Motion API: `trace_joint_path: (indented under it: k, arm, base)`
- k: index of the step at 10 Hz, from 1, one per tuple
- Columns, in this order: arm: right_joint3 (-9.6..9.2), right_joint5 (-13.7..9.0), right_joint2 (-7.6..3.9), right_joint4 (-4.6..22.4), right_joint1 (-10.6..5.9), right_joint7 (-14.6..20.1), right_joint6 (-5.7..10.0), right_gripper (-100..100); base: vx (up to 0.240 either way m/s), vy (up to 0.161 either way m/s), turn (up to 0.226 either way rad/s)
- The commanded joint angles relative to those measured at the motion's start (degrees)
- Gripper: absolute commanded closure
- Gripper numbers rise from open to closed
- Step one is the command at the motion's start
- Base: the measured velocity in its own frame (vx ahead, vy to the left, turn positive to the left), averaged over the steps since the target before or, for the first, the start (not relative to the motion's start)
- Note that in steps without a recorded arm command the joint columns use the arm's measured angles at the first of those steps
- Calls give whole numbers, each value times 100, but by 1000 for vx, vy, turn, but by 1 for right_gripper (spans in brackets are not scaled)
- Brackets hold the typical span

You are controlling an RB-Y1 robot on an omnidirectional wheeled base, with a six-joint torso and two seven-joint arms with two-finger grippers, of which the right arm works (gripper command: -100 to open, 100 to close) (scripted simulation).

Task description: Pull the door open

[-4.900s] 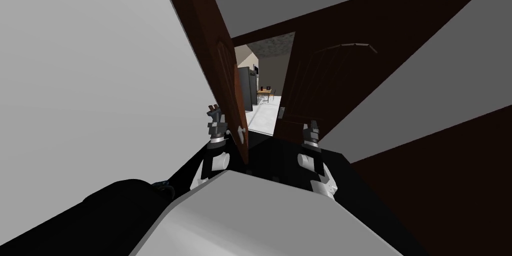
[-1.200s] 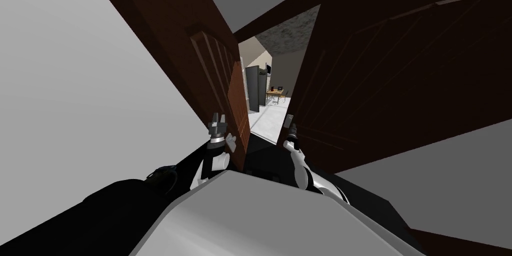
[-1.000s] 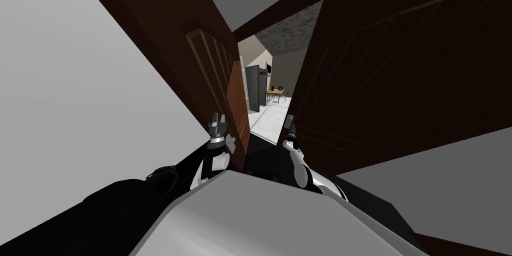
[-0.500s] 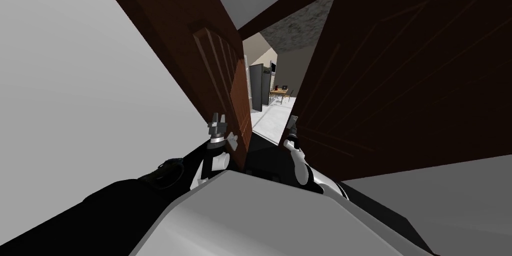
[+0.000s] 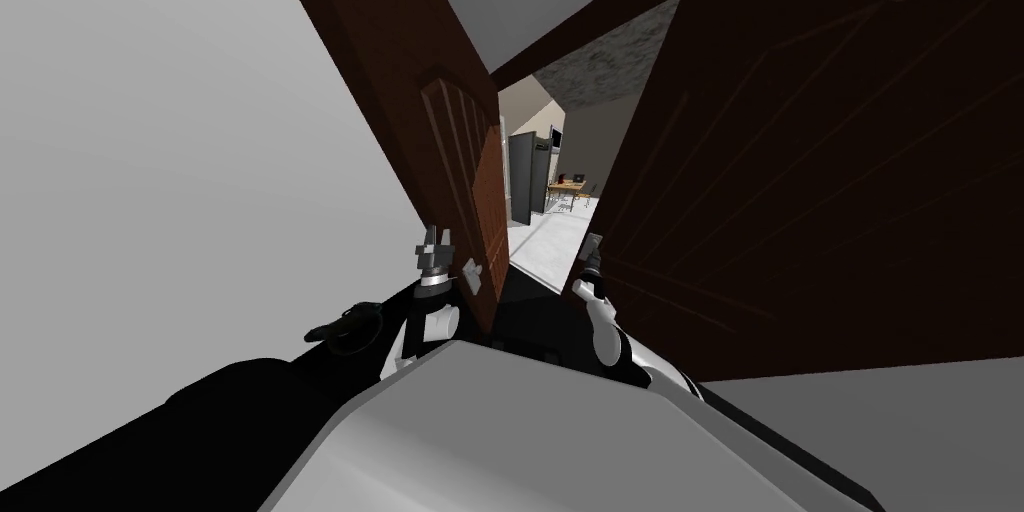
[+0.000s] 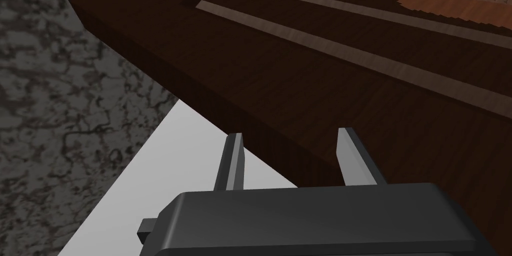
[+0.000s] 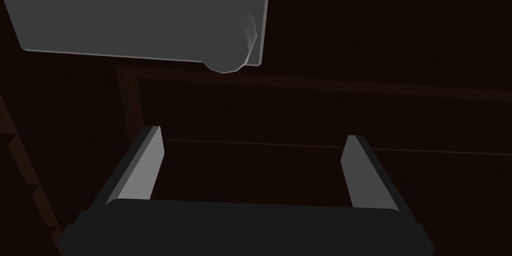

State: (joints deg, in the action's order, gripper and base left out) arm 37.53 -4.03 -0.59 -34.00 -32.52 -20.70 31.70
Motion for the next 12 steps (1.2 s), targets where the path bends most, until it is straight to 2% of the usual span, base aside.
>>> trace_joint_path:
  k: [1,2,4,7,10,12]
  arm:
    - [213,125,-60,100,-66,11,57,-100]
    - [213,125,-60,100,-66,11,57,-100]
    - [466,279,-48,82,-92,16,69,-100]
    - [822,496,45,56,-129,23,87,-100]
    - [1099,664,186,32,-159,28,101,-100]
    - [1215,734,270,21,-172,30,108,-100]
  base:
    - [32,-17,268]
    - [33,-18,73]
    - [44,-27,127]
    - [101,-98,106]
    - [138,-115,-33]
    - [159,-110,-103]
